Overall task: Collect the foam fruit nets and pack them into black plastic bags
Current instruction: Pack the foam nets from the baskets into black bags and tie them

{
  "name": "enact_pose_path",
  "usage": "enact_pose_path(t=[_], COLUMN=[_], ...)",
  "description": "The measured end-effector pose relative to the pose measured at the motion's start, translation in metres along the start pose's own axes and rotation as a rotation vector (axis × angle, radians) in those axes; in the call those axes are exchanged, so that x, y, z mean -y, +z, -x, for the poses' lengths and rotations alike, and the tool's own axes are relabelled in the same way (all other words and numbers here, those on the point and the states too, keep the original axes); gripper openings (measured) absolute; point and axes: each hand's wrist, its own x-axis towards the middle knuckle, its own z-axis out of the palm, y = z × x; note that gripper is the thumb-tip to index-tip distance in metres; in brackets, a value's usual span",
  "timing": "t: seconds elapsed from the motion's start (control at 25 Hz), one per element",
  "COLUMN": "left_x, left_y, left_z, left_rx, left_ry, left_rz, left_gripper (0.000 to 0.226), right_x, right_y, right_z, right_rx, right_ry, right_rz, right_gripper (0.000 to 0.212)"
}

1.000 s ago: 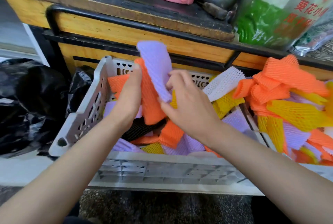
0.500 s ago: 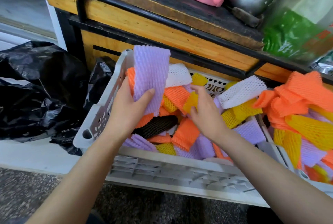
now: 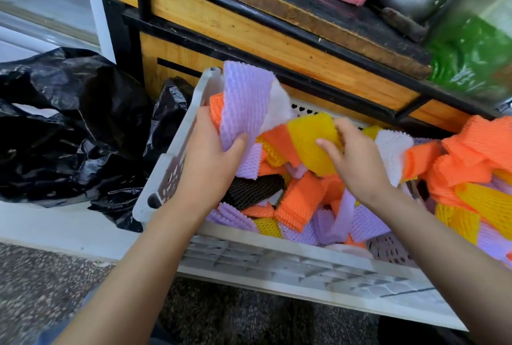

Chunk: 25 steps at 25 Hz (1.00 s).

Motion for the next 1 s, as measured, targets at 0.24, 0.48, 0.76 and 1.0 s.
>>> enact_pose_path(t=[0.24, 0.48, 0.76, 1.0], left_x=[-0.001, -0.006, 0.003, -0.004], left_y=[0.007, 0.020, 0.005, 0.003], left_z=[0.009, 0.002, 0.012, 0.014], left_rx=[0.140, 0.312, 0.234, 0.199], left_ry=[0.019, -0.192, -0.141, -0.079], left_rz=[0.090, 0.525, 0.352, 0.223], left_gripper=[0.040, 0.057, 0.072, 0.036], right_x=[0.047, 0.075, 0.062, -0.049], right_y=[-0.030, -0.025, -0.029, 0.013], right_z=[0.008, 0.000, 0.010, 0.049], right_rx=[0.155, 0.144, 0.124, 0.423], right_ry=[0.005, 0.025, 0.155, 0.506], right_rz=[-0.772, -0.729, -0.781, -0.100], right_gripper=[0.019, 0.020, 0.025, 0.083])
